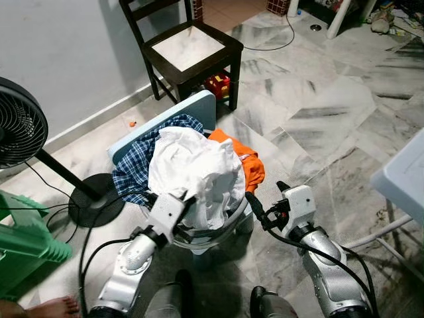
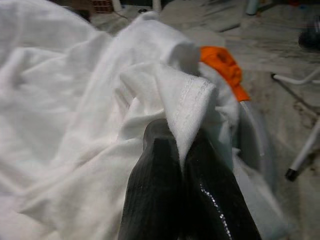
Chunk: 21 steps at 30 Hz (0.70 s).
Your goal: Hang hanger
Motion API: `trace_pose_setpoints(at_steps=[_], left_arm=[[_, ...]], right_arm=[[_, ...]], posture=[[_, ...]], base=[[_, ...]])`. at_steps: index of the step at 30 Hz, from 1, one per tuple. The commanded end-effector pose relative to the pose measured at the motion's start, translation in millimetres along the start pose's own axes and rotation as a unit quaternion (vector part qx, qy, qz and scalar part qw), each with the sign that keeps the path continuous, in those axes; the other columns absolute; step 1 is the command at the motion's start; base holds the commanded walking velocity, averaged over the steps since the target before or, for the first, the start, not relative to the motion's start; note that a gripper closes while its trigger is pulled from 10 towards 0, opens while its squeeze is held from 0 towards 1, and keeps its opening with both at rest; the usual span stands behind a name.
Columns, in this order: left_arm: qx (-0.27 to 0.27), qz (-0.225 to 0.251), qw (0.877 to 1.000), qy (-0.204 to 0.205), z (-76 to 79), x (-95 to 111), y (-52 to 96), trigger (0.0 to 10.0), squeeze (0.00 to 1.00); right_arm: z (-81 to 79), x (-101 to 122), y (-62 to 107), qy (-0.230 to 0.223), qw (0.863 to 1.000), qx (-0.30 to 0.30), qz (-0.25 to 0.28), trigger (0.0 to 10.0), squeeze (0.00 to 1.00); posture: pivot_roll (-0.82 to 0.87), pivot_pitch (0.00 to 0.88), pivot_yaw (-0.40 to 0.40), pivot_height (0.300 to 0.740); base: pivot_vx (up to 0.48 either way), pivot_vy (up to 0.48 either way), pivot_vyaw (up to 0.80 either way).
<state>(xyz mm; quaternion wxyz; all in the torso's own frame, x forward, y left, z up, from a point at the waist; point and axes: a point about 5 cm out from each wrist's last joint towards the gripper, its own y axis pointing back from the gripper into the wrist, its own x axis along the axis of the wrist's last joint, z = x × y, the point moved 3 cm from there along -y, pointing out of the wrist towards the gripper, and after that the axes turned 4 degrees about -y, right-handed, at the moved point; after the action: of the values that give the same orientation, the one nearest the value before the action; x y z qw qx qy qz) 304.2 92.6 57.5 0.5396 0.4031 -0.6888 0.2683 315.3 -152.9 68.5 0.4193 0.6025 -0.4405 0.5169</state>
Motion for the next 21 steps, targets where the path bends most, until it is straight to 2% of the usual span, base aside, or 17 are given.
trace_pose_setpoints(at_steps=[1,5,6,7,12,17,21], left_arm=[[-0.018,-0.011,1.0,0.004,8.6,-7,-1.4,10.0,0.0],[-0.027,-0.02,0.999,0.012,12.9,-11,-9.6,10.0,0.0],[-0.027,-0.02,0.999,0.012,12.9,-11,-9.6,10.0,0.0],[-0.029,-0.039,0.999,0.02,16.0,-18,-11.9,10.0,0.0],[-0.042,-0.096,0.994,-0.003,29.4,-42,-11.4,10.0,0.0],[-0.054,-0.108,0.993,0.012,35.7,-47,-12.7,10.0,0.0],[-0.043,-0.111,0.992,0.029,30.7,-48,-15.4,10.0,0.0]], right_arm=[[20.0,-4,11.6,-0.058,0.995,-0.084,0.015,10.0,0.0],[38.2,-19,25.7,-0.067,0.983,-0.17,0.004,10.0,0.0],[38.2,-19,25.7,-0.067,0.983,-0.17,0.004,10.0,0.0],[41.1,-26,31.3,-0.078,0.98,-0.185,-0.002,10.0,0.0],[36.8,-42,35.7,-0.085,0.977,-0.193,-0.019,10.0,0.0],[32.4,-44,28.6,-0.101,0.975,-0.195,-0.015,10.0,0.0],[30.8,-45,24.8,-0.104,0.976,-0.192,-0.015,10.0,0.0]], posture=[[-0.12,0.167,0.064,0.74],[-0.15,0.143,0.058,0.74],[-0.15,0.143,0.058,0.74],[-0.16,0.126,0.056,0.74],[-0.19,0.092,0.067,0.74],[-0.19,0.048,0.084,0.74],[-0.19,0.026,0.084,0.74]], base=[[0.0,0.0,0.0],[0.0,0.0,0.0],[0.0,0.0,0.0],[0.0,0.0,0.0],[0.0,0.0,0.0],[0.0,0.0,0.0],[0.0,0.0,0.0]])
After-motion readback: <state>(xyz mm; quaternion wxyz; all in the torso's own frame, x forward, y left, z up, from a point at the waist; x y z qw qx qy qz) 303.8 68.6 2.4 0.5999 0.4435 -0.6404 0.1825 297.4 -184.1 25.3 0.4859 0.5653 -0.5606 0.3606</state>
